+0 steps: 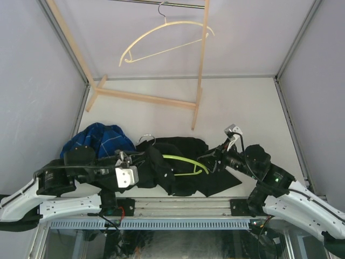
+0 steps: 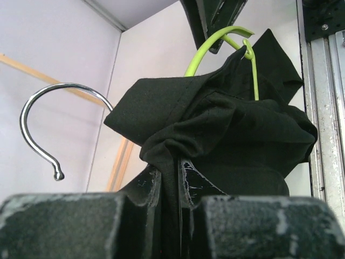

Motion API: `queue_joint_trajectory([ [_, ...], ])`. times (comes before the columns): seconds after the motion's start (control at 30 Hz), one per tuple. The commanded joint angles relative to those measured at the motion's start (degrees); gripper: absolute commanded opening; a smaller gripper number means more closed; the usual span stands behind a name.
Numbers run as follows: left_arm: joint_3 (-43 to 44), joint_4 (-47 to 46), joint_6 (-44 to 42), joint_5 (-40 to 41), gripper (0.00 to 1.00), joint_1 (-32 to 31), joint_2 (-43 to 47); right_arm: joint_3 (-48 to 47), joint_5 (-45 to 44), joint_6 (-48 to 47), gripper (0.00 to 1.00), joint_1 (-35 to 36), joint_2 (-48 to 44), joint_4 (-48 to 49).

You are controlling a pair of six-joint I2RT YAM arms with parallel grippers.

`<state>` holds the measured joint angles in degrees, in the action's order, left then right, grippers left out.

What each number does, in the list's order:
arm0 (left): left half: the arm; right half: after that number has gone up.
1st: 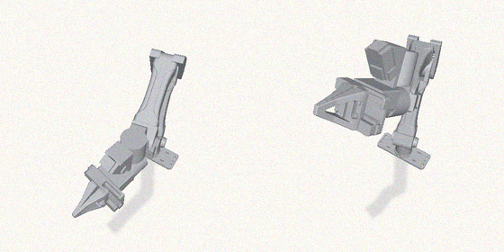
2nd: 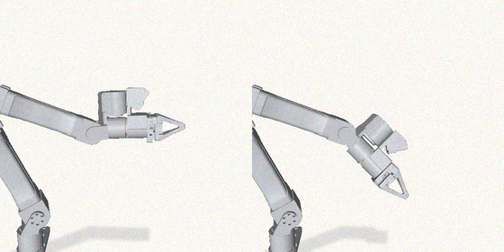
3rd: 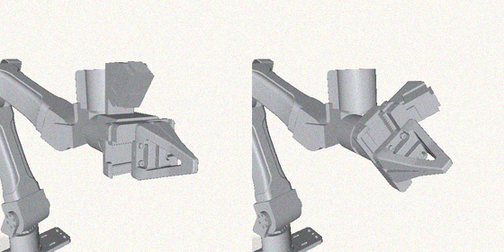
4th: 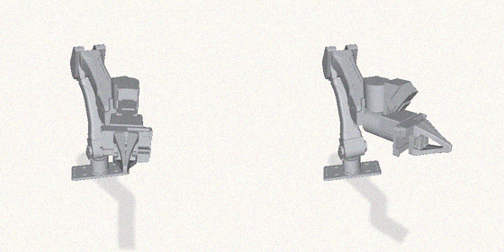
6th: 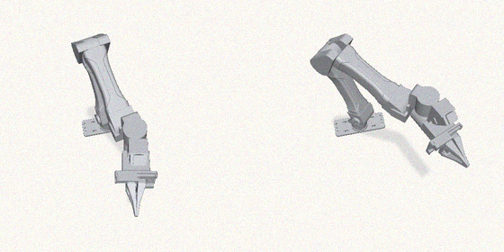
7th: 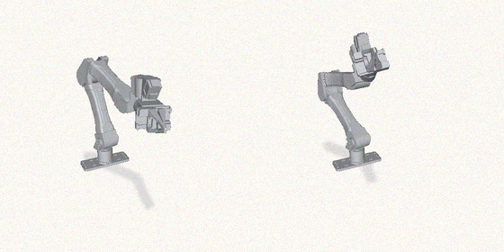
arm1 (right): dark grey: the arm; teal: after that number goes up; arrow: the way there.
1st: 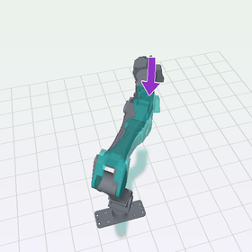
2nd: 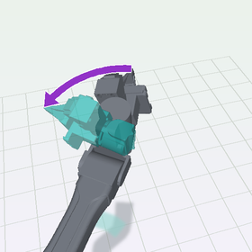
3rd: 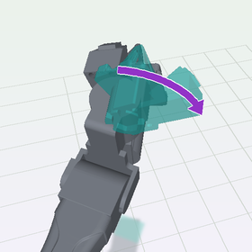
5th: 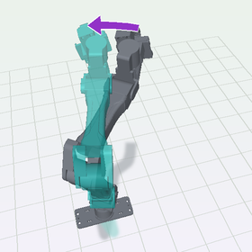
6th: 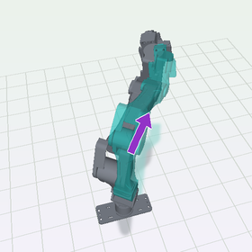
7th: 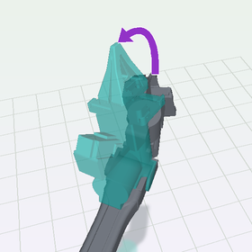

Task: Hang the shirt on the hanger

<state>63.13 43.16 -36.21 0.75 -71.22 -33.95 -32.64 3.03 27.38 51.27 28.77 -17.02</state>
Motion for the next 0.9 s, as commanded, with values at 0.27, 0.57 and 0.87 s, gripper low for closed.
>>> queue_joint_trajectory([
  [0.27,-2.31,-6.72,-8.20,-3.07,0.00,0.12,1.88,-2.04,23.13,4.44,0.53,-4.16,9.36,14.20],
  [0.57,-1.46,-8.45,-10.07,-2.99,0.00,0.12,1.02,-2.06,24.50,4.49,0.48,-3.82,18.04,16.00],
  [0.87,-3.33,-9.40,-14.43,-4.11,0.00,0.14,3.03,-2.06,31.21,5.64,0.46,-3.28,24.38,22.11],
])
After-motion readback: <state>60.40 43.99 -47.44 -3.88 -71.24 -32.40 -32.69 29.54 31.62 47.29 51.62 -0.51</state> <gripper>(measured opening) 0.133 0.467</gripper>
